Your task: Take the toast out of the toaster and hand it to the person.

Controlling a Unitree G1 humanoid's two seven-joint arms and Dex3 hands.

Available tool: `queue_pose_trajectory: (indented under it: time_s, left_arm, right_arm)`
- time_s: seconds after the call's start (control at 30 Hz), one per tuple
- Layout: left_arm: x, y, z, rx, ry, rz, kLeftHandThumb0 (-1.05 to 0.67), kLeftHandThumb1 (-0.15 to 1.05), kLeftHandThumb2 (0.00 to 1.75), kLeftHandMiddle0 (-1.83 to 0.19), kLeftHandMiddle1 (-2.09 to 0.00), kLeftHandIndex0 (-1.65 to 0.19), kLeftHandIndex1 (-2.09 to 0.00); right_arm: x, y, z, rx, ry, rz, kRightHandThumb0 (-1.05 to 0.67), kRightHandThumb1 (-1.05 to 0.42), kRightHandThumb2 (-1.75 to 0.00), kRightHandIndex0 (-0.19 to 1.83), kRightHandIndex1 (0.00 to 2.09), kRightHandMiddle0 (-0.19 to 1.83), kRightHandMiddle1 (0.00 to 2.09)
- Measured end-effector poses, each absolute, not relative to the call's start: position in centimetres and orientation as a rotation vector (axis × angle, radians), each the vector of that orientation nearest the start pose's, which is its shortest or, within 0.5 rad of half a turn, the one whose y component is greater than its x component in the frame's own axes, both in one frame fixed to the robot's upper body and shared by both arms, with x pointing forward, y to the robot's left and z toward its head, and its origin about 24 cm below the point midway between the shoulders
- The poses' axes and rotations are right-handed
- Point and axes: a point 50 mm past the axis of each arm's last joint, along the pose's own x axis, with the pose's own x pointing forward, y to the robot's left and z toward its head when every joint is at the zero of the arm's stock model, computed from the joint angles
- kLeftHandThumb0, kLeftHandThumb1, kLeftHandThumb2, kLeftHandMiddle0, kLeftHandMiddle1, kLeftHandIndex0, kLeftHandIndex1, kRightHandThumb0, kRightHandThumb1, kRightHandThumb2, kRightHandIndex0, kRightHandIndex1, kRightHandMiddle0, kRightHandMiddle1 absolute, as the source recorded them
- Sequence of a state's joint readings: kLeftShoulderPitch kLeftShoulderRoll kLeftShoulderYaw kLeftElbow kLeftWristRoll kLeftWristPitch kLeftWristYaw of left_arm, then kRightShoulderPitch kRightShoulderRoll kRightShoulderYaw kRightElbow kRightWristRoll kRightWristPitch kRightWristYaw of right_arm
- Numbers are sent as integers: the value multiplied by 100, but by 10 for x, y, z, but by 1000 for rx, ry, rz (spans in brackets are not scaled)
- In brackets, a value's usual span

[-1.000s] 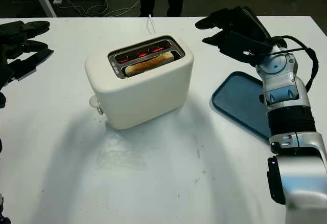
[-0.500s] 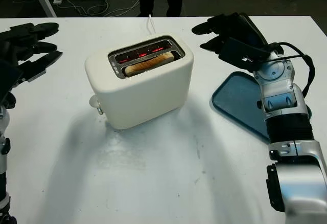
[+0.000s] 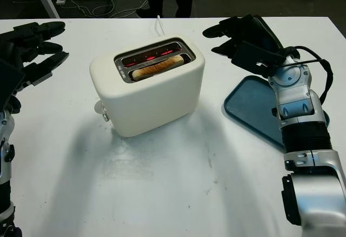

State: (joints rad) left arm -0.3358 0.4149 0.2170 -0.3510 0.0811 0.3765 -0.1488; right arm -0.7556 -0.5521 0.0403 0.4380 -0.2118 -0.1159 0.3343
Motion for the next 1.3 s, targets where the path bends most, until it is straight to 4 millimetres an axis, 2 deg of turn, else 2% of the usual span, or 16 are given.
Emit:
queue_pose_trajectory:
  time_s: [0.17,0.5,1.3]
  left_arm:
    - [281,228,205,460,-317,91,-25,92,24,-27,-108,-72,-1]
    - [281,226,205,452,-327,87,-25,91,24,-25,-110,-70,-1]
    - [281,226,205,453,-319,89,-27,89,24,-23,-110,-70,-1]
  right_arm:
    - [368,-210,204,-803,-292,244,-9,-92,-8,97,37,94,1]
    - [368,-210,203,-803,-290,244,-5,-92,-9,94,40,93,1]
    - [367,-208,207,-805,-305,245,-3,-92,-10,93,41,93,0]
